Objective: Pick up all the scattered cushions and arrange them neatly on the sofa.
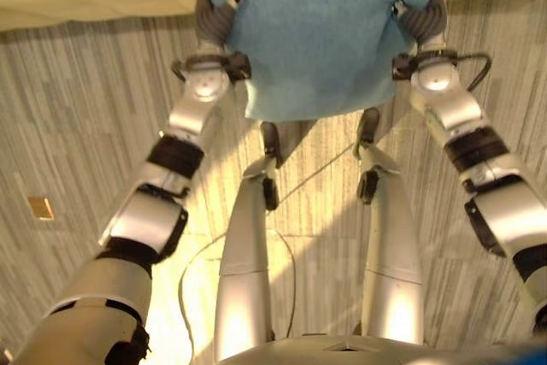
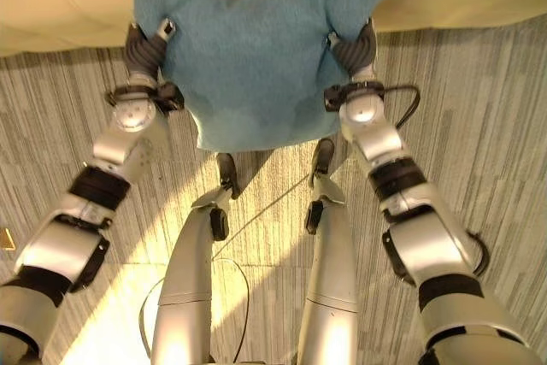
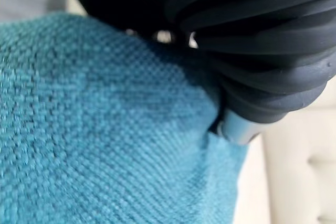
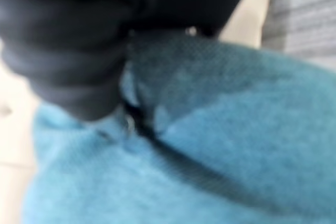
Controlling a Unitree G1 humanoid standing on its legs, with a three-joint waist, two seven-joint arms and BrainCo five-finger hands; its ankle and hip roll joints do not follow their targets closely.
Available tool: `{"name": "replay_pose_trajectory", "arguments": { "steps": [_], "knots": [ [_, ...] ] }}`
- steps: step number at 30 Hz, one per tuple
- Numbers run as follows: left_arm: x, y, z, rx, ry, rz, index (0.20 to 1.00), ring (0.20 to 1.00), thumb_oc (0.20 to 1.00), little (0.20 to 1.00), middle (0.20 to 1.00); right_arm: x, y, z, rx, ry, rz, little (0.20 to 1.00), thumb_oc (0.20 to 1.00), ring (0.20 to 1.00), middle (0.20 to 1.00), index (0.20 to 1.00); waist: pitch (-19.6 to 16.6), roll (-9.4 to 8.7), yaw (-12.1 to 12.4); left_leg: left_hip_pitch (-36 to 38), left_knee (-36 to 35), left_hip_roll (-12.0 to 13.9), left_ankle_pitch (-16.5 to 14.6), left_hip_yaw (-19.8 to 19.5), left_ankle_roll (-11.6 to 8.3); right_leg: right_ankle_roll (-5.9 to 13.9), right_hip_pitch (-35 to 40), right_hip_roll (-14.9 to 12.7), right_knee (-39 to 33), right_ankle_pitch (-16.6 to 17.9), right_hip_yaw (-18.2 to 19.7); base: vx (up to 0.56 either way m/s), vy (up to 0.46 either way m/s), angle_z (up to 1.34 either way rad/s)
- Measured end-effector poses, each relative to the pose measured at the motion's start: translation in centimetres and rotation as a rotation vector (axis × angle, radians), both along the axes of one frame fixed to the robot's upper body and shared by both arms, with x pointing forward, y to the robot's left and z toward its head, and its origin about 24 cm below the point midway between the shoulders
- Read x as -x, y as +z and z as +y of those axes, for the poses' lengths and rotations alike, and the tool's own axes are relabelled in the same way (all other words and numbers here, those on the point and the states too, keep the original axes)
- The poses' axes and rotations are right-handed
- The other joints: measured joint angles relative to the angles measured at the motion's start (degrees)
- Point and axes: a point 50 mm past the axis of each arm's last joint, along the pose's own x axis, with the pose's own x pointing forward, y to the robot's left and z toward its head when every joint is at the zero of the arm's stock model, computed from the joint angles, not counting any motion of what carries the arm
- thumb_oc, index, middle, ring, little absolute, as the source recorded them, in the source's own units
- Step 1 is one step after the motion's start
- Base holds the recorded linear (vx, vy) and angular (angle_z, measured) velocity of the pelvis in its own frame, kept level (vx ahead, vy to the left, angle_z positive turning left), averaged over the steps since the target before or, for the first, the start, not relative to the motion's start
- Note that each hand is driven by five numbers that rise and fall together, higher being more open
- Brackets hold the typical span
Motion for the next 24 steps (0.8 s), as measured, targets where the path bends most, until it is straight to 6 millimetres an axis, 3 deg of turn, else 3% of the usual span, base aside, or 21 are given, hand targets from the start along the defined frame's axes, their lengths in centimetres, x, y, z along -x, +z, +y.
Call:
{"name": "replay_pose_trajectory", "arguments": {
  "steps": [1, 4, 6, 10, 14, 17, 19, 24],
  "knots": [
    [0.7, -1.7, 0.0, -0.003, -0.007, 0.026, 0.2, 0.2, 0.2, 0.2, 0.2, 0.6, -2.2, -0.1, -0.01, 0.004, 0.036, 0.2, 0.2, 0.2, 0.2, 0.2, 0.09, -0.18, -0.4, 4.57, -2.83, -0.15, 0.49, -0.61, -0.26, 0.18, 4.68, 0.03, -2.09, -0.32, -1.06, 0.01, -0.031, 0.09],
    [1.7, -3.6, 0.1, -0.042, -0.016, 0.042, 0.2, 0.2, 0.2, 0.2, 0.2, 1.5, -5.2, -0.2, -0.007, 0.014, 0.087, 0.2, 0.2, 0.2, 0.2, 0.2, -0.28, -0.53, -1.29, 11.95, -6.92, -0.11, 0.81, -1.01, -0.74, 0.42, 12.01, 0.09, -4.84, -0.98, -2.3, 0.04, -0.009, 0.05],
    [2.6, -3.8, 0.3, -0.043, -0.034, 0.016, 0.2, 0.2, 0.2, 0.2, 0.2, 2.2, -5.9, -0.2, -0.031, 0.033, 0.09, 0.2, 0.2, 0.2, 0.2, 0.2, -1.19, -0.75, -1.85, 15.65, -9.52, -0.01, 0.94, -1.04, -1.18, 0.45, 15.58, 0.17, -6.74, -1.09, -3.23, 0.03, 0.021, 0.0],
    [4.0, -6.2, 0.1, -0.035, -0.072, 0.048, 0.2, 0.2, 0.2, 0.2, 0.2, 4.3, -8.6, -0.9, -0.071, 0.056, 0.123, 0.2, 0.2, 0.2, 0.2, 0.2, -1.29, -0.79, -1.54, 26.99, -17.12, -0.12, 3.19, -2.28, -1.49, 0.52, 26.68, 0.7, -11.67, -0.45, -5.69, 0.06, 0.034, 0.08],
    [5.4, -10.0, 0.1, 0.008, -0.075, 0.154, 0.2, 0.2, 0.2, 0.2, 0.2, 5.6, -11.1, -1.4, -0.064, 0.064, 0.19, 0.2, 0.2, 0.2, 0.2, 0.2, -2.49, -0.78, -0.88, 35.59, -21.69, -0.12, 3.42, -2.31, -1.59, 1.05, 35.26, 0.7, -14.7, -1.32, -7.36, 0.2, 0.032, 0.08],
    [7.6, -13.7, 0.0, 0.067, -0.084, 0.263, 0.2, 0.2, 0.2, 0.2, 0.2, 7.3, -13.8, -1.4, -0.086, 0.075, 0.262, 0.2, 0.2, 0.2, 0.2, 0.2, -2.63, -0.78, -0.05, 46.31, -27.26, 0.02, 3.89, -2.48, -1.62, 1.51, 45.65, 1.22, -18.84, -1.65, -8.75, 0.23, 0.054, 0.06],
    [9.0, -15.9, 0.4, 0.074, -0.083, 0.332, 0.2, 0.2, 0.2, 0.2, 0.2, 8.4, -15.4, -1.6, -0.064, 0.084, 0.315, 0.2, 0.2, 0.2, 0.2, 0.2, -5.4, 0.04, -0.09, 51.11, -30.21, -0.05, 4.08, -2.49, -1.46, 2.16, 50.85, 1.36, -21.87, -1.67, -9.64, 0.15, 0.061, 0.06],
    [10.4, -17.6, 0.8, 0.07, -0.092, 0.392, 0.2, 0.2, 0.2, 0.2, 0.2, 9.7, -17.4, -2.0, -0.031, 0.099, 0.388, 0.2, 0.2, 0.2, 0.2, 0.2, -9.09, 0.82, 1.02, 58.63, -34.2, -0.34, 4.38, -1.89, -1.02, 3.64, 59.44, 2.12, -28.86, 0.34, -9.85, 0.12, 0.069, -0.05]
  ]
}}
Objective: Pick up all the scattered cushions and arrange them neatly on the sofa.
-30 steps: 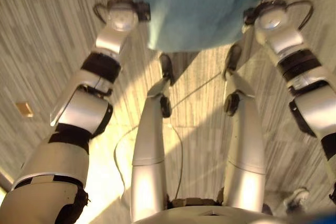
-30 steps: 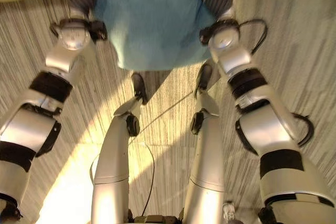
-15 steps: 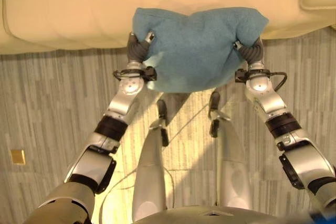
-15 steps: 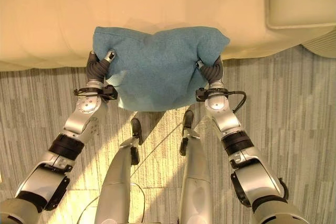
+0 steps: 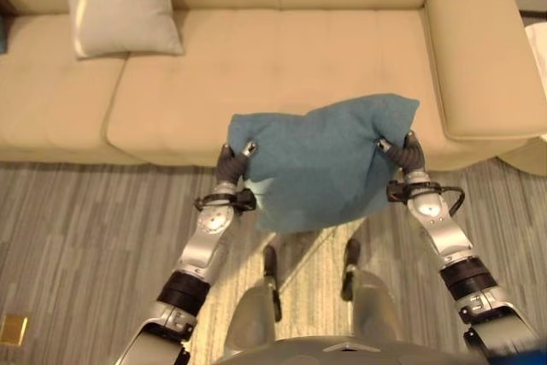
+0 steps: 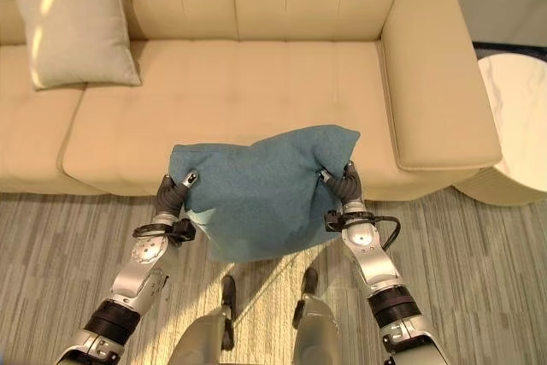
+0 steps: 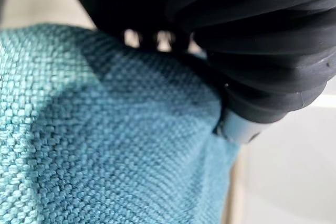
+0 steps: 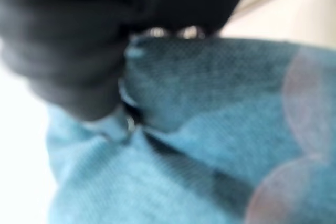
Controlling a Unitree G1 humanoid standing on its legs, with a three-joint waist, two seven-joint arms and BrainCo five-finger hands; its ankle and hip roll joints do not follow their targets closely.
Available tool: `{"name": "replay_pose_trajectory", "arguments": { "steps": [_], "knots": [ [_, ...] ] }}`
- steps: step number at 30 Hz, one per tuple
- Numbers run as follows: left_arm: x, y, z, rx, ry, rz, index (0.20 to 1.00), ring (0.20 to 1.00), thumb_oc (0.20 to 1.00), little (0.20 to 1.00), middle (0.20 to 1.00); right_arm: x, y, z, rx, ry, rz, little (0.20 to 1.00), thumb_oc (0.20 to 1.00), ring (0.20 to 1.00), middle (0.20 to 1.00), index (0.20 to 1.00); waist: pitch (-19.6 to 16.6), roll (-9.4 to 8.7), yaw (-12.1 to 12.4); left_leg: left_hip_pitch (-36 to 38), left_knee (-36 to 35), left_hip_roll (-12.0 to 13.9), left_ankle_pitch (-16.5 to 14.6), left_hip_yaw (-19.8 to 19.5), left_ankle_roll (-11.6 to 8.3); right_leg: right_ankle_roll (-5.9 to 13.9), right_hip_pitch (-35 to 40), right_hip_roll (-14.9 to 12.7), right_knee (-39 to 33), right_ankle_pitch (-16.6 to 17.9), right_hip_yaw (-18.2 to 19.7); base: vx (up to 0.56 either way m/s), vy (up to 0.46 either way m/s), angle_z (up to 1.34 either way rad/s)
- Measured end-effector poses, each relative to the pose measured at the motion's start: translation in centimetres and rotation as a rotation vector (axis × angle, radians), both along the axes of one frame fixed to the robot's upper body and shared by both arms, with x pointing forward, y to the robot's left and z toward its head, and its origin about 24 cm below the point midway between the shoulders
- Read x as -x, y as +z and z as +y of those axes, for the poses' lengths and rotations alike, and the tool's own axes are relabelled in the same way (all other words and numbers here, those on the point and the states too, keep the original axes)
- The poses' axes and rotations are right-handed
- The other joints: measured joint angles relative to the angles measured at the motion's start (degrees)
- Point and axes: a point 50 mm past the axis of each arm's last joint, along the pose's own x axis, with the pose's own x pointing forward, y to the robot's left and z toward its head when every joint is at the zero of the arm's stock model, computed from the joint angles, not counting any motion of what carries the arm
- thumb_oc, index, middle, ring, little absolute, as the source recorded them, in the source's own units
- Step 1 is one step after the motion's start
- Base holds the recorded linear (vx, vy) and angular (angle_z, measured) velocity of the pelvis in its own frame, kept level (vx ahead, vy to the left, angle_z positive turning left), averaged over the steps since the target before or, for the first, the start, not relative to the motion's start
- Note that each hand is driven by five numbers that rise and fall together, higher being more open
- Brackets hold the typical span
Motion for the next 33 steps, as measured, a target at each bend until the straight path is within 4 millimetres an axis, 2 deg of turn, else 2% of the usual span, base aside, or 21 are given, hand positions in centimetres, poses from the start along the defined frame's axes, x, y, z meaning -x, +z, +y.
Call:
{"name": "replay_pose_trajectory", "arguments": {
  "steps": [5, 8, 11, 14, 16, 18, 20, 22, 24, 25, 26, 27, 28, 29, 30, 31, 32, 33],
  "knots": [
    [1.1, -1.4, 0.1, -0.018, -0.02, 0.048, 0.2, 0.2, 0.2, 0.2, 0.2, 1.3, -1.6, -0.4, 0.016, 0.006, 0.059, 0.2, 0.2, 0.2, 0.2, 0.2, -3.63, 0.43, 0.6, 4.0, -2.28, -0.33, -0.16, 0.25, 0.14, 0.99, 5.75, 0.35, -5.62, 1.72, -0.67, 0.13, 0.1, 0.02],
    [1.3, -1.6, 0.0, -0.034, -0.037, 0.062, 0.2, 0.2, 0.2, 0.2, 0.2, 1.8, -2.3, -0.6, 0.009, 0.002, 0.085, 0.2, 0.2, 0.2, 0.2, 0.2, -4.22, 0.25, 0.71, 5.69, -2.65, -0.54, -0.16, -0.33, 0.17, 1.22, 8.34, 0.3, -6.95, 2.24, -1.48, 0.08, 0.113, 0.12],
    [1.6, -1.9, 0.2, -0.034, -0.038, 0.075, 0.2, 0.2, 0.2, 0.2, 0.2, 1.9, -2.4, -0.5, 0.016, 0.019, 0.097, 0.2, 0.2, 0.2, 0.2, 0.2, -4.45, 0.16, 1.01, 5.75, -2.16, -1.56, -0.59, -0.16, 0.77, 1.35, 7.79, -0.06, -6.07, 2.27, -1.08, 0.07, 0.16, -0.08],
    [1.8, -2.2, 0.2, -0.036, -0.045, 0.09, 0.2, 0.2, 0.2, 0.2, 0.2, 2.0, -2.6, -0.7, 0.03, 0.022, 0.108, 0.2, 0.2, 0.2, 0.2, 0.2, -4.41, -0.3, 1.25, 5.04, -0.09, -2.16, -1.84, 0.68, 1.89, 2.11, 6.22, -1.32, -3.43, 1.57, 0.51, 0.04, 0.138, -0.15],
    [2.1, -2.6, 0.3, -0.04, -0.049, 0.111, 0.2, 0.2, 0.2, 0.2, 0.2, 2.5, -3.1, -0.7, 0.025, 0.026, 0.129, 0.2, 0.2, 0.2, 0.2, 0.2, -4.79, -1.41, 0.54, 4.66, 1.35, -4.44, -3.61, 1.38, 3.33, 2.83, 3.99, -3.12, 0.66, 0.14, 3.34, 0.16, 0.162, -0.17],
    [2.3, -2.8, 0.5, -0.044, -0.047, 0.122, 0.2, 0.2, 0.2, 0.2, 0.2, 2.8, -3.5, -0.6, 0.019, 0.034, 0.147, 0.2, 0.2, 0.2, 0.2, 0.2, -5.36, -2.37, 0.45, 4.69, 1.29, -5.29, -4.1, 2.14, 3.76, 3.24, 2.34, -4.22, 2.55, -0.82, 5.14, 0.12, 0.077, -0.19],
    [2.5, -3.0, 0.7, -0.048, -0.042, 0.13, 0.2, 0.2, 0.2, 0.2, 0.2, 3.0, -3.8, -0.3, 0.005, 0.04, 0.157, 0.2, 0.2, 0.2, 0.2, 0.2, -5.48, -2.78, 0.36, 4.67, 1.07, -5.49, -3.66, 2.57, 4.41, 3.35, 1.64, -4.33, 2.97, -0.85, 5.72, 0.12, 0.032, -0.13],
    [2.7, -3.1, 1.0, -0.053, -0.037, 0.137, 0.2, 0.2, 0.2, 0.2, 0.2, 3.2, -4.1, -0.1, 0.0, 0.045, 0.169, 0.2, 0.2, 0.2, 0.2, 0.2, -5.3, -2.92, -0.04, 4.26, 0.84, -5.01, -3.59, 1.8, 4.56, 4.55, 0.65, -3.3, 2.91, -1.85, 7.18, 0.15, 0.022, 0.02],
    [2.7, -3.1, 1.1, -0.054, -0.03, 0.137, 0.2, 0.2, 0.2, 0.2, 0.2, 3.3, -4.2, 0.1, 0.001, 0.052, 0.174, 0.2, 0.2, 0.2, 0.2, 0.2, -4.81, -2.32, -0.12, 4.28, 0.28, -3.58, -3.1, 1.1, 4.25, 4.16, -0.68, -1.39, 3.55, -2.08, 7.31, 0.15, -0.027, 0.19],
    [2.6, -3.2, 0.8, -0.04, -0.03, 0.14, 0.2, 0.2, 0.2, 0.2, 0.2, 3.4, -4.3, 0.0, 0.009, 0.052, 0.18, 0.2, 0.2, 0.2, 0.2, 0.2, -4.3, -1.3, -1.16, 4.44, -0.21, -1.92, -2.92, -0.91, 3.51, 1.67, 0.04, 2.17, 1.45, -0.56, 7.85, 0.32, -0.142, 0.63],
    [2.6, -3.4, 0.5, -0.024, -0.027, 0.146, 0.2, 0.2, 0.2, 0.2, 0.2, 3.7, -4.6, -0.3, 0.013, 0.044, 0.192, 0.2, 0.2, 0.2, 0.2, 0.2, -3.31, 0.67, -1.96, 4.83, -0.26, 0.92, -2.67, -3.79, 1.85, 2.67, 1.98, 7.46, 2.53, -3.14, 14.62, 0.32, -0.144, 1.05],
    [2.5, -3.4, 0.2, -0.024, -0.039, 0.146, 0.2, 0.2, 0.2, 0.2, 0.2, 4.2, -5.0, -0.6, 0.012, 0.033, 0.208, 0.2, 0.2, 0.2, 0.2, 0.2, -3.1, 0.88, -3.1, 4.78, -0.44, 1.58, -2.07, -6.49, 0.91, 1.65, 4.36, 9.19, 0.17, -4.39, 17.87, 0.21, -0.166, 1.14],
    [2.4, -3.5, -0.5, -0.02, -0.061, 0.148, 0.2, 0.2, 0.2, 0.2, 0.2, 4.6, -5.3, -1.2, 0.016, 0.013, 0.221, 0.2, 0.2, 0.2, 0.2, 0.2, -2.86, 1.21, -3.33, 4.91, -0.57, 1.93, -1.19, -8.79, 0.22, -1.46, 6.59, 10.0, -1.59, -3.26, 15.64, 0.17, -0.194, 0.97],
    [2.5, -3.6, -0.9, -0.013, -0.077, 0.154, 0.2, 0.2, 0.2, 0.2, 0.2, 4.7, -5.3, -1.7, 0.024, 0.002, 0.227, 0.2, 0.2, 0.2, 0.2, 0.2, -2.9, 1.17, -3.2, 4.75, -0.43, 2.17, 0.6, -9.8, 0.17, -2.11, 6.8, 10.2, -1.25, -3.32, 14.43, 0.17, -0.259, 0.6],
    [2.6, -3.7, -1.1, -0.006, -0.084, 0.157, 0.2, 0.2, 0.2, 0.2, 0.2, 4.7, -5.2, -1.9, 0.031, -0.002, 0.224, 0.2, 0.2, 0.2, 0.2, 0.2, -2.84, 1.07, -2.99, 4.61, -0.07, 2.12, 1.93, -9.65, 0.19, -1.85, 6.89, 10.42, -0.24, -4.32, 13.77, 0.08, -0.189, 0.68],
    [2.3, -3.8, -1.5, -0.004, -0.101, 0.161, 0.2, 0.2, 0.2, 0.2, 0.2, 4.8, -5.2, -2.5, 0.03, -0.023, 0.222, 0.2, 0.2, 0.2, 0.2, 0.2, -2.9, 0.6, -4.31, 0.91, 5.69, 1.62, 2.67, -9.3, -2.82, -3.64, 7.01, 9.26, 1.01, -5.42, 11.79, 0.09, -0.198, 1.35],
    [1.5, -3.3, -2.3, -0.007, -0.129, 0.143, 0.2, 0.2, 0.2, 0.2, 0.2, 4.7, -4.5, -3.1, 0.025, -0.048, 0.196, 0.2, 0.2, 0.2, 0.2, 0.2, -2.72, -1.2, -5.16, -8.0, 18.5, -0.26, 3.79, -6.15, -3.49, -5.7, 6.4, 7.2, 1.83, -6.27, 7.92, 0.11, -0.153, 1.1],
    [1.7, -3.5, -2.1, -0.008, -0.123, 0.148, 0.2, 0.2, 0.2, 0.2, 0.2, 4.4, -4.2, -3.0, 0.027, -0.041, 0.181, 0.2, 0.2, 0.2, 0.2, 0.2, -2.68, -1.37, -4.1, -8.29, 19.98, -0.13, 5.33, -4.53, -2.71, -6.46, 6.52, 8.36, 2.31, -6.58, 8.27, 0.17, -0.173, 0.86]
  ]
}}
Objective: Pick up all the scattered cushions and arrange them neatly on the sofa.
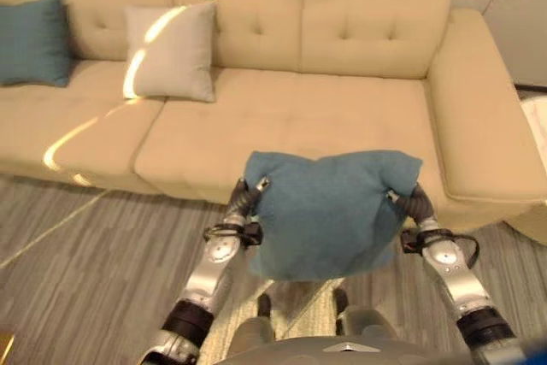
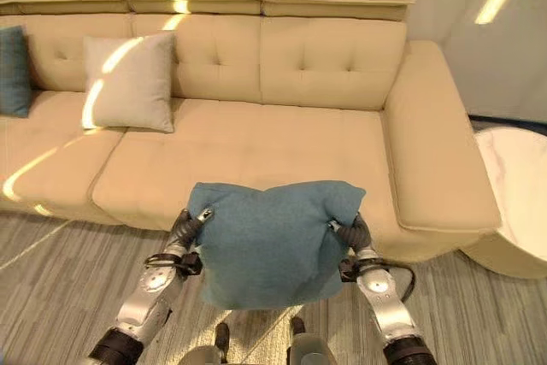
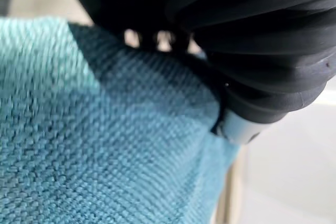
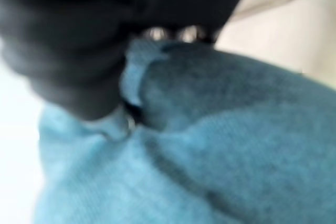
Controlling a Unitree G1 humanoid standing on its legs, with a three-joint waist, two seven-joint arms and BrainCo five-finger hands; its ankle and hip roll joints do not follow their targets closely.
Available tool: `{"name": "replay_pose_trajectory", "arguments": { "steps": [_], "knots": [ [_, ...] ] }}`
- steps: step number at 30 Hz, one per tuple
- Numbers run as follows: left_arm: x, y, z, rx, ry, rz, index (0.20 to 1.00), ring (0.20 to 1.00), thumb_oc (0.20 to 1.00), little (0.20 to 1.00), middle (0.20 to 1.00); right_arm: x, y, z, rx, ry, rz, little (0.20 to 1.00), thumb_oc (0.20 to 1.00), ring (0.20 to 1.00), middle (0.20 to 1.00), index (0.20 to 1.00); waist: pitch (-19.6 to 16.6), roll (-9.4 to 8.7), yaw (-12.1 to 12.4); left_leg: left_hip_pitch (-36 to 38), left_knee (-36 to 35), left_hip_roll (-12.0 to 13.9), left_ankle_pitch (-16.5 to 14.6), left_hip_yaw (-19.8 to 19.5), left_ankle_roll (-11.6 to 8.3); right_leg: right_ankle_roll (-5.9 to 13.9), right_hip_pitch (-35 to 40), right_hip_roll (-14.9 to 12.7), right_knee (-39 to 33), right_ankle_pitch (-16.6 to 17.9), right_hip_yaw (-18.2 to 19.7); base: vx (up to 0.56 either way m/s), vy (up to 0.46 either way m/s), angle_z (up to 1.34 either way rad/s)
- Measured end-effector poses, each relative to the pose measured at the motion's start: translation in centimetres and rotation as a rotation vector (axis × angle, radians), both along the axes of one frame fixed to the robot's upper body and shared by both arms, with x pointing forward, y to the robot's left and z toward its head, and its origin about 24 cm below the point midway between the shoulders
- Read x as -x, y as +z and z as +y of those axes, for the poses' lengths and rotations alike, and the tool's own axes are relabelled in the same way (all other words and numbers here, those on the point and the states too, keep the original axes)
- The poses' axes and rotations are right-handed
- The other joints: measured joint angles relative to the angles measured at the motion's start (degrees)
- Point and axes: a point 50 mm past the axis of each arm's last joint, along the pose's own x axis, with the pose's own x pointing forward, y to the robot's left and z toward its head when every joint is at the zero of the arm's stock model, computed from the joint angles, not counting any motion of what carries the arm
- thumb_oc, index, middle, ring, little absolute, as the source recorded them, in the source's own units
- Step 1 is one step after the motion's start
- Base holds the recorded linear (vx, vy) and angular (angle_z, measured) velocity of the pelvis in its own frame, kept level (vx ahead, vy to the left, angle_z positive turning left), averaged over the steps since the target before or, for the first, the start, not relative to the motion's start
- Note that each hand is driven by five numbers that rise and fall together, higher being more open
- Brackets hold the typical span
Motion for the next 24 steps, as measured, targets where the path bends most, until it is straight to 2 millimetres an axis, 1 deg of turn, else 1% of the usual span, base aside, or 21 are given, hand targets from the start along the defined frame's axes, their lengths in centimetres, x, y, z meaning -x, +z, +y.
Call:
{"name": "replay_pose_trajectory", "arguments": {
  "steps": [1, 2, 3, 4, 5, 6, 8, 9, 10, 11, 13, 14, 15, 16, 17, 18, 19, 20, 22, 23, 24],
  "knots": [
    [-0.1, 0.0, 0.2, -0.01, 0.0, 0.001, 0.2, 0.2, 0.2, 0.2, 0.2, 0.0, 0.1, 0.1, -0.002, 0.001, -0.003, 0.2, 0.2, 0.2, 0.2, 0.2, -0.17, -0.19, -0.19, -0.46, 0.18, 0.8, 1.41, 0.97, 0.12, 0.12, 0.35, 0.63, 0.23, -0.94, -0.49, 0.15, -0.042, 0.23],
    [-0.2, 0.2, 0.3, -0.016, -0.003, -0.005, 0.2, 0.2, 0.2, 0.2, 0.2, -0.1, 0.2, 0.1, -0.003, 0.002, -0.012, 0.2, 0.2, 0.2, 0.2, 0.2, -0.14, -1.09, -0.3, -0.51, -0.03, 1.14, 3.0, 1.8, 0.81, -0.72, 0.67, 0.56, -0.16, -1.58, -1.19, 0.18, -0.002, 0.47],
    [-0.2, 0.2, 0.4, -0.017, 0.0, -0.003, 0.2, 0.2, 0.2, 0.2, 0.2, -0.3, 0.6, 0.3, -0.007, 0.005, -0.027, 0.2, 0.2, 0.2, 0.2, 0.2, 0.06, -1.84, -0.14, -0.89, -0.27, 2.09, 1.12, 3.74, 1.34, -1.56, 1.81, 0.91, -1.0, -1.25, -1.6, 0.2, 0.039, 0.34],
    [-0.2, 0.1, 0.4, -0.017, -0.002, 0.0, 0.2, 0.2, 0.2, 0.2, 0.2, -0.3, 0.6, 0.3, -0.008, 0.0, -0.032, 0.2, 0.2, 0.2, 0.2, 0.2, -0.15, -2.2, 0.0, -0.52, -2.45, 2.26, -1.28, 5.5, 1.58, -1.31, 2.38, 1.08, -1.92, -1.07, -1.89, 0.14, 0.039, 0.16],
    [-0.2, 0.1, 0.3, -0.016, -0.003, 0.0, 0.2, 0.2, 0.2, 0.2, 0.2, -0.4, 0.7, 0.3, -0.007, -0.003, -0.036, 0.2, 0.2, 0.2, 0.2, 0.2, -0.38, -2.41, 0.1, -0.38, -4.98, 2.24, -2.2, 6.11, 1.71, -0.97, 2.45, 1.28, -2.38, -0.85, -2.01, 0.22, 0.064, -0.02],
    [-0.3, 0.2, 0.4, -0.017, 0.001, -0.004, 0.2, 0.2, 0.2, 0.2, 0.2, -0.6, 1.1, 0.4, -0.007, -0.005, -0.054, 0.2, 0.2, 0.2, 0.2, 0.2, -0.48, -2.39, 0.3, 0.37, -11.45, 1.83, -2.51, 5.93, 1.84, -1.05, 2.6, 2.29, -3.32, 0.53, -2.23, 0.23, 0.075, -0.14],
    [-0.3, 0.2, 0.5, -0.02, 0.001, 0.001, 0.2, 0.2, 0.2, 0.2, 0.2, -0.4, 0.9, 0.4, -0.008, -0.015, -0.046, 0.2, 0.2, 0.2, 0.2, 0.2, -0.51, -2.4, 1.02, -0.39, -15.54, 1.65, -2.59, 5.86, 1.54, -1.06, 4.8, 4.49, -6.47, 1.0, -1.97, 0.29, 0.142, -0.16],
    [-0.2, 0.2, 0.5, -0.019, 0.001, 0.002, 0.2, 0.2, 0.2, 0.2, 0.2, -0.4, 0.9, 0.4, -0.01, -0.015, -0.045, 0.2, 0.2, 0.2, 0.2, 0.2, -0.48, -2.45, 1.3, -0.36, -16.11, 1.59, -2.58, 5.85, 1.68, -1.01, 5.04, 5.18, -6.82, 1.09, -1.75, 0.19, 0.116, -0.25],
    [-0.2, 0.1, 0.5, -0.018, 0.005, 0.005, 0.2, 0.2, 0.2, 0.2, 0.2, -0.4, 0.8, 0.5, -0.012, -0.013, -0.045, 0.2, 0.2, 0.2, 0.2, 0.2, -0.48, -2.45, 1.66, -0.51, -16.62, 1.63, -2.41, 5.77, 1.97, -1.62, 5.21, 5.68, -6.83, 1.56, -1.58, 0.29, 0.169, -0.4],
    [0.0, 0.0, 0.8, -0.023, 0.009, 0.012, 0.2, 0.2, 0.2, 0.2, 0.2, -0.3, 0.7, 0.6, -0.019, -0.01, -0.042, 0.2, 0.2, 0.2, 0.2, 0.2, -0.53, -2.34, 1.57, -0.01, -16.5, 1.44, -2.35, 5.73, 2.13, -1.52, 6.23, 6.52, -7.22, 1.44, -1.26, 0.26, 0.17, -0.36],
    [-0.1, 0.0, 0.7, -0.024, 0.005, 0.012, 0.2, 0.2, 0.2, 0.2, 0.2, -0.2, 0.7, 0.6, -0.018, -0.009, -0.041, 0.2, 0.2, 0.2, 0.2, 0.2, -0.54, -2.43, 1.06, 0.61, -14.93, 0.9, -2.37, 5.76, 2.11, -1.18, 7.51, 6.63, -8.02, 1.22, -0.72, 0.27, 0.21, -0.33],
    [-0.1, 0.0, 0.8, -0.023, -0.002, 0.009, 0.2, 0.2, 0.2, 0.2, 0.2, -0.4, 1.0, 0.6, -0.018, -0.006, -0.049, 0.2, 0.2, 0.2, 0.2, 0.2, -0.56, -2.45, 1.24, 2.65, -15.13, -0.29, -2.52, 5.76, 2.57, -1.19, 7.86, 6.48, -7.98, 1.22, 1.76, 0.14, 0.124, -0.6],
    [-0.1, 0.0, 0.8, -0.023, 0.0, 0.01, 0.2, 0.2, 0.2, 0.2, 0.2, -0.5, 1.1, 0.6, -0.018, -0.003, -0.053, 0.2, 0.2, 0.2, 0.2, 0.2, -0.55, -2.24, 1.72, 4.32, -16.16, -0.35, -1.9, 5.94, 3.45, -1.16, 7.85, 6.43, -7.66, 1.21, 2.55, 0.17, 0.167, -0.75],
    [0.0, -0.1, 0.9, -0.023, 0.003, 0.014, 0.2, 0.2, 0.2, 0.2, 0.2, -0.5, 1.1, 0.7, -0.016, 0.002, -0.055, 0.2, 0.2, 0.2, 0.2, 0.2, -0.87, -1.62, 1.57, 5.59, -16.34, -0.64, -1.45, 5.92, 4.01, -0.83, 8.09, 6.55, -7.64, 0.97, 3.26, 0.16, 0.175, -0.61],
    [0.0, 0.0, 1.0, -0.023, 0.003, 0.011, 0.2, 0.2, 0.2, 0.2, 0.2, -0.5, 1.1, 0.7, -0.018, 0.006, -0.053, 0.2, 0.2, 0.2, 0.2, 0.2, -0.99, -0.86, 0.82, 7.68, -17.18, -1.14, -2.03, 6.11, 6.81, 0.49, 7.73, 6.73, -5.87, -0.03, 3.49, 0.16, 0.175, -0.47],
    [0.0, 0.0, 1.2, -0.024, 0.006, 0.012, 0.2, 0.2, 0.2, 0.2, 0.2, -0.4, 1.0, 0.9, -0.022, 0.011, -0.049, 0.2, 0.2, 0.2, 0.2, 0.2, -1.02, -0.85, 1.01, 8.64, -17.72, -0.6, -2.55, 6.93, 7.17, 2.05, 6.26, 6.42, -2.49, -1.28, 4.19, 0.1, 0.119, -0.51],
    [0.0, 0.0, 1.4, -0.026, 0.011, 0.01, 0.2, 0.2, 0.2, 0.2, 0.2, -0.5, 1.1, 0.9, -0.023, 0.019, -0.051, 0.2, 0.2, 0.2, 0.2, 0.2, -1.04, -0.91, 1.34, 9.14, -17.75, -0.8, -3.17, 7.93, 7.54, 3.17, 4.68, 5.97, 0.43, -1.97, 4.51, 0.14, 0.144, -0.63],
    [0.0, 0.2, 1.7, -0.035, 0.016, 0.003, 0.2, 0.2, 0.2, 0.2, 0.2, -0.5, 1.2, 1.0, -0.024, 0.031, -0.054, 0.2, 0.2, 0.2, 0.2, 0.2, -1.07, -0.99, 1.73, 9.98, -17.86, -1.75, -4.53, 9.17, 8.2, 5.49, 2.65, 4.38, 5.83, -4.4, 4.33, 0.14, 0.144, -0.6],
    [0.1, 0.3, 2.2, -0.035, 0.023, -0.002, 0.2, 0.2, 0.2, 0.2, 0.2, -0.6, 1.2, 1.2, -0.029, 0.046, -0.052, 0.2, 0.2, 0.2, 0.2, 0.2, -1.01, -1.03, 1.78, 12.11, -18.91, -3.31, -5.78, 11.24, 9.05, 7.31, -0.95, 1.99, 14.38, -6.63, 3.9, 0.18, 0.095, -0.46],
    [0.1, 0.3, 2.4, -0.029, 0.028, -0.004, 0.2, 0.2, 0.2, 0.2, 0.2, -0.4, 1.0, 1.3, -0.031, 0.06, -0.041, 0.2, 0.2, 0.2, 0.2, 0.2, -1.03, -0.91, 1.69, 13.0, -18.61, -4.52, -7.35, 11.63, 10.43, 7.32, -2.95, -0.8, 18.3, -8.82, 2.09, 0.2, 0.067, -0.48],
    [0.1, 0.4, 2.6, -0.025, 0.038, -0.007, 0.2, 0.2, 0.2, 0.2, 0.2, -0.5, 1.0, 1.5, -0.029, 0.074, -0.04, 0.2, 0.2, 0.2, 0.2, 0.2, -1.0, -0.82, 2.18, 13.58, -19.12, -5.18, -7.93, 11.86, 10.77, 7.49, -4.84, -2.93, 20.27, -9.22, 1.28, 0.18, 0.029, -0.36]
  ]
}}
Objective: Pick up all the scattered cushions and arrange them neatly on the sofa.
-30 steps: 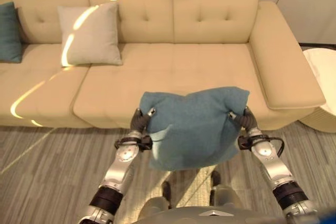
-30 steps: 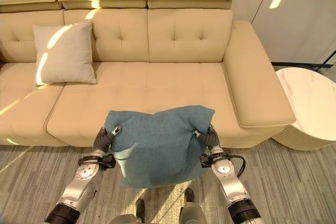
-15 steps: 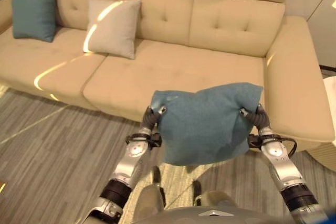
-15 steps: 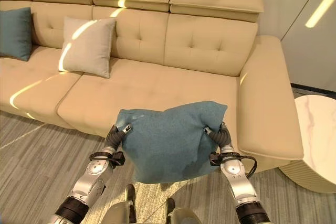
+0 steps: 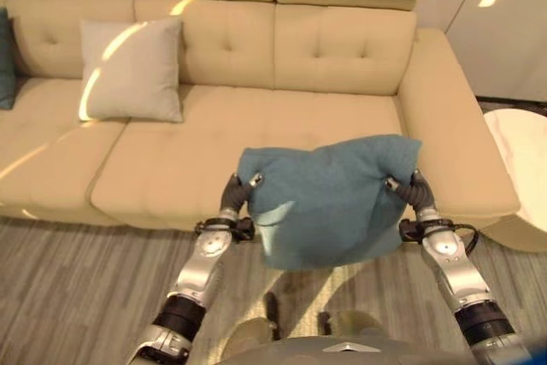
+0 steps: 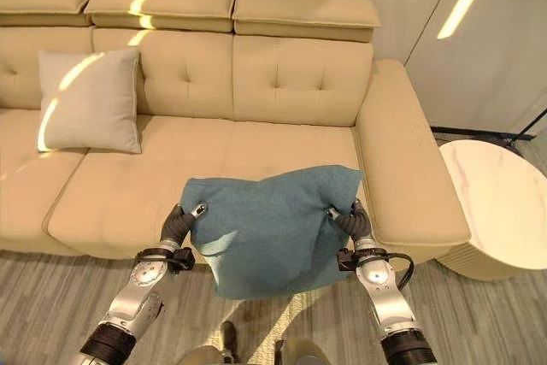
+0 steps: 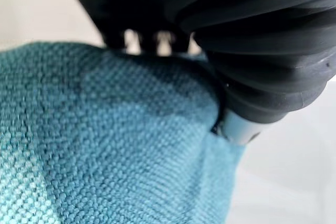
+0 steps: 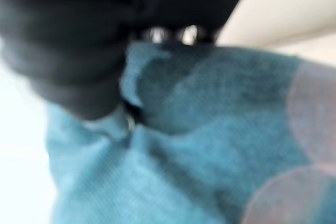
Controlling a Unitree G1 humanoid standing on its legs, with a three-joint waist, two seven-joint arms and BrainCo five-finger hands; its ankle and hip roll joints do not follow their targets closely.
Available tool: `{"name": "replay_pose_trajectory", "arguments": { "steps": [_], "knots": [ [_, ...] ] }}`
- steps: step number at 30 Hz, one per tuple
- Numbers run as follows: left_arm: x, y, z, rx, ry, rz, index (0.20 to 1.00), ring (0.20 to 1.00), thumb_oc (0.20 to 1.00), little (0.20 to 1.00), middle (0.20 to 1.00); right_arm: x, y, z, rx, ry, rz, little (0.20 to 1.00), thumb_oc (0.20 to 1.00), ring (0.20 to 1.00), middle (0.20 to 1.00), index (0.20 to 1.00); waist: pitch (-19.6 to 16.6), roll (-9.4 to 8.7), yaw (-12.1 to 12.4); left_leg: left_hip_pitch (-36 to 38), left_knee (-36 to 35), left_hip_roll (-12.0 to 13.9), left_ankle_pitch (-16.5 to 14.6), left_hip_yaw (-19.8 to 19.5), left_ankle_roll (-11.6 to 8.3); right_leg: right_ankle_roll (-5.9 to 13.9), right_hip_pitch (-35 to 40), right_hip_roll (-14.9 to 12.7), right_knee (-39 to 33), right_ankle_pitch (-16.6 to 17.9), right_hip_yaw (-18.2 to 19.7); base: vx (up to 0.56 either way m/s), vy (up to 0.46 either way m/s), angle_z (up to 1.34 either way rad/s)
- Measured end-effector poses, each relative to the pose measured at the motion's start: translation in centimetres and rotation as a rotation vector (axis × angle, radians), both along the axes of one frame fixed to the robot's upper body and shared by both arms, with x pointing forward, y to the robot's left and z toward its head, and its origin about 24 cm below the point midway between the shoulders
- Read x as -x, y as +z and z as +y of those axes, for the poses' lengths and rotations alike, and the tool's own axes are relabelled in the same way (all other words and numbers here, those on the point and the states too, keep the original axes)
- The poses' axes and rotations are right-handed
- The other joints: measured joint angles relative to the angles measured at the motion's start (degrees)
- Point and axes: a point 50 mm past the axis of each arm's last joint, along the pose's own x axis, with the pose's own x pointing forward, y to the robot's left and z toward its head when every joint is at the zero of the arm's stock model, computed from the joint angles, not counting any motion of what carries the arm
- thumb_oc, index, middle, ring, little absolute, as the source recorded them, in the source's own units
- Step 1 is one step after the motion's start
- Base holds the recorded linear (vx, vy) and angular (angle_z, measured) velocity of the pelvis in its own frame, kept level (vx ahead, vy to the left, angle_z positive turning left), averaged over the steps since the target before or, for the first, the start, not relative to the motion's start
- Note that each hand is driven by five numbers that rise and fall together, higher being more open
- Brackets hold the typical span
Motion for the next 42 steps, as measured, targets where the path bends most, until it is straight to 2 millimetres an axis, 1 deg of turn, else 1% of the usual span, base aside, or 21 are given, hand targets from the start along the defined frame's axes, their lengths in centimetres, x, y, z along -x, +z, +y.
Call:
{"name": "replay_pose_trajectory", "arguments": {
  "steps": [3, 4, 5, 7, 8, 9, 10, 12, 14, 17, 18, 19, 21, 24, 25, 28, 31, 33, 35, 36, 42],
  "knots": [
    [-0.1, 0.4, 0.8, -0.016, 0.016, -0.013, 0.2, 0.2, 0.2, 0.2, 0.2, 0.2, 0.0, 0.6, 0.003, 0.031, 0.001, 0.2, 0.2, 0.2, 0.2, 0.2, 0.03, -0.04, -0.65, -0.17, -0.08, -0.6, 0.56, 0.67, -0.5, 0.98, -3.27, -3.1, -2.85, 0.53, -0.13, 0.2, -0.049, -0.08],
    [0.1, 0.2, 1.4, -0.015, 0.04, -0.008, 0.2, 0.2, 0.2, 0.2, 0.2, 0.1, 0.2, 1.1, 0.001, 0.052, -0.007, 0.2, 0.2, 0.2, 0.2, 0.2, -0.13, -0.21, 0.41, -0.07, -0.6, -0.51, -0.47, 2.18, -2.07, 1.85, -5.49, -5.51, -7.51, 2.54, -3.55, 0.21, -0.097, -0.27],
    [0.2, 0.2, 1.5, -0.015, 0.044, -0.007, 0.2, 0.2, 0.2, 0.2, 0.2, 0.1, 0.2, 1.2, 0.001, 0.059, -0.009, 0.2, 0.2, 0.2, 0.2, 0.2, -0.14, -0.27, 0.68, -0.06, -0.7, -0.59, -0.58, 2.5, -2.16, 2.03, -6.37, -6.01, -10.04, 4.31, -4.56, 0.28, -0.135, -0.39],
    [0.4, 0.0, 2.0, -0.013, 0.066, 0.002, 0.2, 0.2, 0.2, 0.2, 0.2, -0.1, 0.4, 1.6, 0.003, 0.076, -0.014, 0.2, 0.2, 0.2, 0.2, 0.2, -0.08, -0.27, 0.72, 0.18, -0.8, -0.62, -1.21, 2.94, -2.53, 3.28, -7.96, -6.67, -15.48, 8.77, -5.86, 0.2, -0.126, -0.19],
    [0.4, -0.2, 2.0, -0.002, 0.08, 0.007, 0.2, 0.2, 0.2, 0.2, 0.2, 0.0, 0.3, 1.7, 0.004, 0.08, -0.011, 0.2, 0.2, 0.2, 0.2, 0.2, -0.05, -0.26, 0.28, 0.66, -0.82, -0.6, -1.93, 2.78, -2.47, 3.9, -8.72, -6.58, -20.09, 12.74, -5.69, 0.21, -0.154, -0.02],
    [0.4, -0.3, 1.9, 0.001, 0.08, 0.01, 0.2, 0.2, 0.2, 0.2, 0.2, 0.0, 0.2, 1.7, 0.007, 0.079, -0.004, 0.2, 0.2, 0.2, 0.2, 0.2, -0.01, -0.35, 0.0, 1.21, -0.79, -0.63, -1.49, 2.76, -2.42, 3.72, -8.24, -6.53, -22.93, 14.97, -5.56, 0.23, -0.161, 0.26],
    [0.6, -0.4, 1.8, 0.006, 0.076, 0.015, 0.2, 0.2, 0.2, 0.2, 0.2, 0.2, -0.1, 1.5, 0.014, 0.076, 0.006, 0.2, 0.2, 0.2, 0.2, 0.2, 0.16, -0.96, -0.99, 2.96, -1.05, -1.07, -2.08, 1.55, -3.41, 3.58, -6.56, -6.02, -26.49, 18.08, -3.52, 0.24, -0.156, 0.47],
    [0.9, -0.8, 1.4, 0.014, 0.069, 0.03, 0.2, 0.2, 0.2, 0.2, 0.2, 0.3, -0.4, 1.2, 0.02, 0.068, 0.021, 0.2, 0.2, 0.2, 0.2, 0.2, 0.09, -0.85, -2.2, 5.43, -1.86, -0.31, -2.75, -0.02, -4.84, 1.52, -4.16, -5.2, -27.46, 24.04, -2.51, 0.23, -0.183, 0.41],
    [1.3, -1.4, 0.5, 0.049, 0.066, 0.049, 0.2, 0.2, 0.2, 0.2, 0.2, 0.3, -0.5, 0.6, 0.035, 0.054, 0.03, 0.2, 0.2, 0.2, 0.2, 0.2, -0.12, 1.51, -2.35, 6.0, -0.25, 3.48, -3.16, -1.6, -6.9, -1.14, -1.84, -1.47, -27.12, 23.08, -3.53, 0.15, -0.233, 0.27],
    [0.8, -1.2, -0.9, 0.079, 0.019, 0.039, 0.2, 0.2, 0.2, 0.2, 0.2, 0.3, -0.1, -0.9, 0.039, -0.003, 0.013, 0.2, 0.2, 0.2, 0.2, 0.2, -0.08, 0.55, -2.7, -1.34, 14.7, 5.83, -2.35, -3.28, -8.45, -4.33, 0.71, -0.41, -27.29, 20.43, -7.74, 0.11, -0.24, 0.68],
    [0.5, -1.1, -1.3, 0.076, 0.001, 0.035, 0.2, 0.2, 0.2, 0.2, 0.2, 0.3, 0.1, -1.2, 0.033, -0.021, 0.005, 0.2, 0.2, 0.2, 0.2, 0.2, 0.21, 0.0, -3.05, -4.75, 21.62, 6.94, -2.5, -3.04, -8.6, -5.42, 1.44, -0.72, -27.54, 19.96, -7.88, 0.15, -0.085, 0.32],
    [0.6, -1.3, -1.5, 0.082, -0.002, 0.044, 0.2, 0.2, 0.2, 0.2, 0.2, 0.1, 0.3, -1.3, 0.036, -0.028, -0.003, 0.2, 0.2, 0.2, 0.2, 0.2, 0.46, -0.49, -2.02, -6.45, 26.96, 8.59, -0.79, -3.01, -8.6, -7.13, 3.0, 0.04, -27.27, 18.68, -8.01, 0.17, -0.028, 0.17],
    [0.7, -1.4, -1.4, 0.081, -0.001, 0.048, 0.2, 0.2, 0.2, 0.2, 0.2, 0.0, 0.6, -1.2, 0.034, -0.026, -0.02, 0.2, 0.2, 0.2, 0.2, 0.2, 0.66, -0.96, -2.35, -7.36, 28.65, 9.37, -1.65, -3.06, -8.81, -7.57, 4.89, 0.54, -27.78, 17.2, -8.51, 0.13, 0.049, 0.04],
    [0.4, -1.0, -1.6, 0.085, -0.01, 0.035, 0.2, 0.2, 0.2, 0.2, 0.2, -0.1, 1.1, -1.3, 0.037, -0.032, -0.042, 0.2, 0.2, 0.2, 0.2, 0.2, 0.48, -1.21, -2.42, -7.3, 15.5, 9.01, -2.03, -3.15, -9.21, -7.11, 5.33, 1.79, -29.24, 17.09, -8.71, 0.14, 0.121, 0.01],
    [0.2, -0.9, -1.7, 0.084, -0.014, 0.029, 0.2, 0.2, 0.2, 0.2, 0.2, -0.1, 1.1, -1.5, 0.042, -0.039, -0.04, 0.2, 0.2, 0.2, 0.2, 0.2, 0.6, -1.29, -2.28, -7.63, 8.69, 9.08, -0.88, -4.17, -9.81, -7.01, 5.64, 2.61, -29.63, 17.27, -8.51, 0.25, 0.224, -0.04],
    [0.4, -1.1, -1.4, 0.072, -0.014, 0.037, 0.2, 0.2, 0.2, 0.2, 0.2, 0.0, 0.6, -1.4, 0.041, -0.032, -0.017, 0.2, 0.2, 0.2, 0.2, 0.2, 0.94, -0.68, -0.83, -6.24, -0.29, 9.13, 0.96, -9.95, -10.01, -6.98, 7.31, 5.59, -30.69, 17.12, -7.33, 0.19, 0.202, -0.44],
    [0.4, -1.0, -1.5, 0.072, -0.022, 0.035, 0.2, 0.2, 0.2, 0.2, 0.2, 0.2, 0.6, -1.6, 0.048, -0.033, -0.018, 0.2, 0.2, 0.2, 0.2, 0.2, 0.9, 0.45, -2.03, -5.76, 0.63, 7.38, 2.41, -9.43, -9.43, -7.38, 8.42, 5.87, -30.82, 16.62, -6.89, 0.1, 0.19, -0.27],
    [0.3, -0.6, -1.8, 0.082, -0.043, 0.015, 0.2, 0.2, 0.2, 0.2, 0.2, 0.1, 1.3, -2.1, 0.067, -0.036, -0.041, 0.2, 0.2, 0.2, 0.2, 0.2, 0.97, 3.15, -2.35, -3.73, 0.35, 6.65, 3.68, -8.98, -7.97, -6.9, 7.52, 6.58, -29.8, 16.22, -5.47, 0.02, 0.211, -0.38],
    [0.1, -0.1, -1.7, 0.078, -0.051, -0.008, 0.2, 0.2, 0.2, 0.2, 0.2, -0.2, 1.8, -2.1, 0.062, -0.037, -0.061, 0.2, 0.2, 0.2, 0.2, 0.2, 1.14, 3.2, -2.2, -3.64, -0.86, 5.31, 4.34, -7.09, -7.18, -5.4, 4.3, 4.91, -25.52, 14.37, -4.04, -0.02, 0.118, -0.35],
    [0.0, 0.5, -1.3, 0.074, -0.043, -0.031, 0.2, 0.2, 0.2, 0.2, 0.2, -0.5, 2.4, -1.8, 0.059, -0.028, -0.087, 0.2, 0.2, 0.2, 0.2, 0.2, 1.34, 2.97, -1.3, -4.28, -0.73, 3.86, 3.92, -5.02, -5.89, -4.59, 1.08, 2.9, -21.46, 12.68, -2.7, 0.0, 0.079, -0.41],
    [-0.6, 2.0, 0.5, 0.041, -0.005, -0.094, 0.2, 0.2, 0.2, 0.2, 0.2, -1.2, 3.1, -0.7, 0.054, 0.025, -0.112, 0.2, 0.2, 0.2, 0.2, 0.2, 1.73, 2.7, 1.35, -4.1, -0.62, 0.79, 2.85, -3.03, -3.95, -1.79, -1.55, -1.5, -16.53, 9.45, -2.41, 0.05, 0.053, -0.11]
  ]
}}
